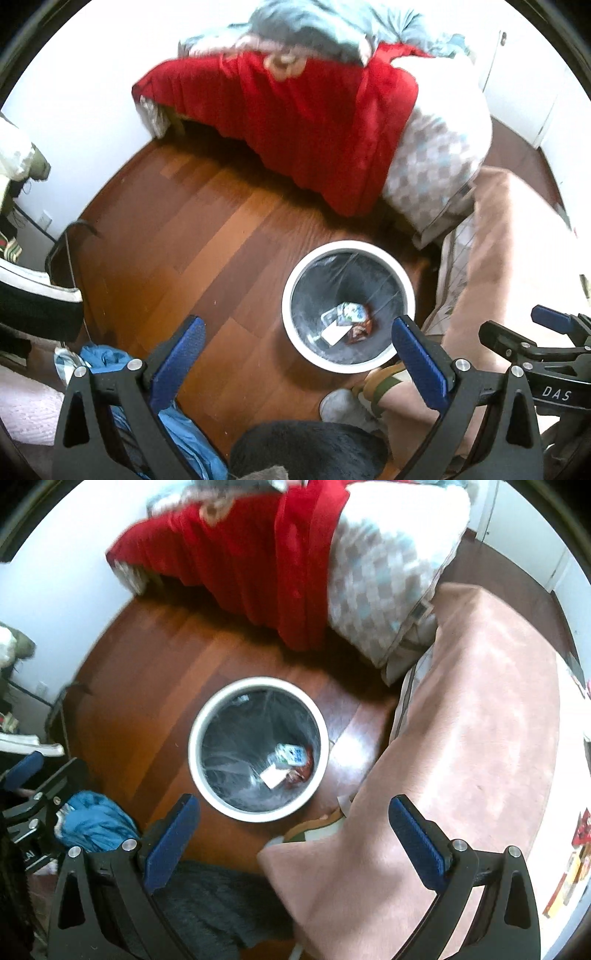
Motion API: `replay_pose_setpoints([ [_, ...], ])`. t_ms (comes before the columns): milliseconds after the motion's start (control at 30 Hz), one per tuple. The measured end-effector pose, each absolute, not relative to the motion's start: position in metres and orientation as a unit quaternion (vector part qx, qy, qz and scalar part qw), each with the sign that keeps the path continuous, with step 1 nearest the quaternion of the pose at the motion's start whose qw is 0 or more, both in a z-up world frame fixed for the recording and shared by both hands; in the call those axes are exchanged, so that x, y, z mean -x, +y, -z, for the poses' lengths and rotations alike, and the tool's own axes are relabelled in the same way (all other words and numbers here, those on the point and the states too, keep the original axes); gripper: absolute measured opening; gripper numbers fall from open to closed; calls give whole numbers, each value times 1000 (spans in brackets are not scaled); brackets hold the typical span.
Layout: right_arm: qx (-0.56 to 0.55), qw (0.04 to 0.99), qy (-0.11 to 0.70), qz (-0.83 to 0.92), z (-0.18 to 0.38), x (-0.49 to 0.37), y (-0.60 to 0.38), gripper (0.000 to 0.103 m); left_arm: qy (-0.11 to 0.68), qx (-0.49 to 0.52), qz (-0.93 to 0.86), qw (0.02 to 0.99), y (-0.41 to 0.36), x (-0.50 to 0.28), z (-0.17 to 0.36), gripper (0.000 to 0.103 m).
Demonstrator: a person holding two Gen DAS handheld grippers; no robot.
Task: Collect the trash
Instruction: 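Move both open tools back toward the table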
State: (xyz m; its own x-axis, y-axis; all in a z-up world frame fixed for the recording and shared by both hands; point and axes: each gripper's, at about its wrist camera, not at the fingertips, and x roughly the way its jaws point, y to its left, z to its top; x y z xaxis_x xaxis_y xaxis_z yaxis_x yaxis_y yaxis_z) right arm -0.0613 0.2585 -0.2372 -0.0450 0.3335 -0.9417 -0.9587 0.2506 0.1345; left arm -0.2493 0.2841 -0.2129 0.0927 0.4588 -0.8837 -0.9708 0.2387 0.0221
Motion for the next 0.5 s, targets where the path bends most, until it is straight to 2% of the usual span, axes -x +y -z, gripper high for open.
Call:
replay_pose_setpoints([
  [300, 198, 646, 490, -550, 149, 20, 179, 103, 375, 282, -530, 706, 233, 215, 156, 103],
  [500, 155, 695, 515, -477, 145, -72, 84, 103, 403, 271, -483, 729, 200, 131, 180, 103],
])
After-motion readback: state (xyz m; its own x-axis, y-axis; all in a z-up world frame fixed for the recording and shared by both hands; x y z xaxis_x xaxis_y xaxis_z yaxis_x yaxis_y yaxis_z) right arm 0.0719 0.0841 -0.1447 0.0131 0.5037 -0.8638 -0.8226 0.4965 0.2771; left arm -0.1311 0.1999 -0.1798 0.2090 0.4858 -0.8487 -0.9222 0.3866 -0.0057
